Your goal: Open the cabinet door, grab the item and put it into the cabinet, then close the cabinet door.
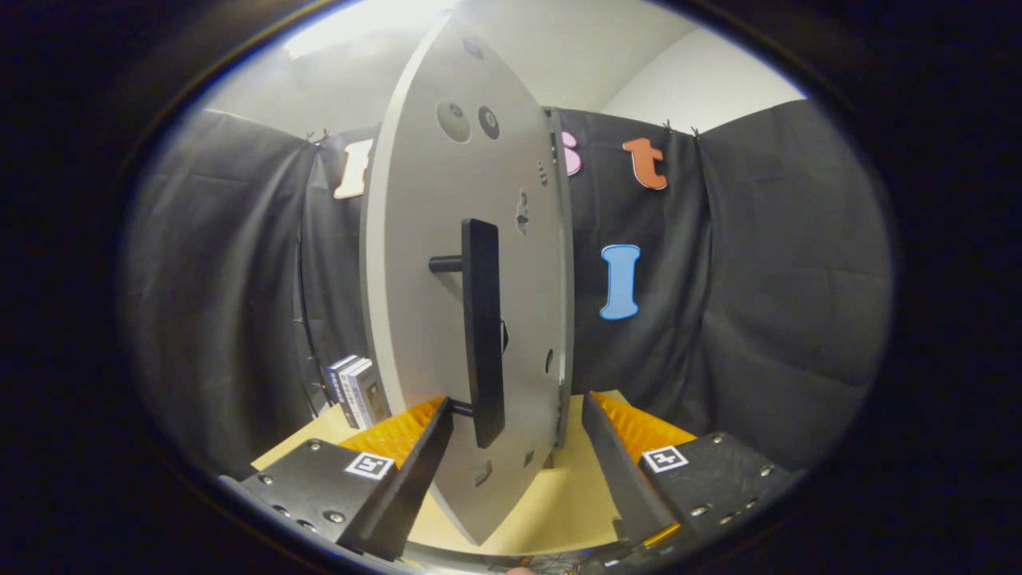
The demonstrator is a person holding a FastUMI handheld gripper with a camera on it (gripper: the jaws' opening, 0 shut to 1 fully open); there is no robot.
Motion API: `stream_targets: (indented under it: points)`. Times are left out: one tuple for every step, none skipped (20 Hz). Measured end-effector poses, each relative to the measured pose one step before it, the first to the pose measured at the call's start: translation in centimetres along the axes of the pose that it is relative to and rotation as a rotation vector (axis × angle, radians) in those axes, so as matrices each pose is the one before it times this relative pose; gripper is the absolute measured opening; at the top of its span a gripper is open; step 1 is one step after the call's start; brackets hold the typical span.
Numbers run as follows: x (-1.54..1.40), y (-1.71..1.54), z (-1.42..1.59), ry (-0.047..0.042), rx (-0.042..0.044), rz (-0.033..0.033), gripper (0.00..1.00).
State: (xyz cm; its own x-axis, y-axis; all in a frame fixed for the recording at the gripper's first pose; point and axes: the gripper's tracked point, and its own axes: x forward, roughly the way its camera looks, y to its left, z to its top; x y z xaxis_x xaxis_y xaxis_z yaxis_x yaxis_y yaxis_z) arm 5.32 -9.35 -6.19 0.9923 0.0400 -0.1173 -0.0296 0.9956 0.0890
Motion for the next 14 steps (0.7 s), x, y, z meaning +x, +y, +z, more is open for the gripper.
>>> stream_targets:
  points:
    - [0.456,0.757,-0.050,0.00247,0.00516,0.01145,0.97]
    - [0.579,0.559,0.020,-0.00012,0.00447,0.01390,0.97]
    - [0.358,0.671,-0.076,0.00029,-0.00061,0.01302,0.98]
    - [0.439,0.655,0.092,-0.00009,-0.00273,0.01253,0.98]
    - [0.495,0.556,0.230,-0.00062,-0.00081,0.01359,0.98]
    - [0.494,0.737,-0.151,-0.00056,-0.00108,0.01124,0.98]
    - [0.674,0.643,0.058,-0.00239,0.00025,0.01175,0.99]
    - [0.881,0.801,-0.143,0.00352,0.00595,0.01511,1.00]
    - [0.788,0.905,-0.010,0.00114,0.01078,0.01450,1.00]
    - [0.675,0.841,-0.124,0.00264,0.00472,0.01527,1.00]
    - [0.887,0.853,0.029,0.00036,0.00243,0.01288,1.00]
    - [0.822,0.708,-0.022,0.00100,0.00149,0.00970,1.00]
    - [0.876,0.597,0.038,-0.00108,-0.00052,0.00624,1.00]
    - [0.953,0.587,-0.082,-0.00060,-0.00043,0.00460,1.00]
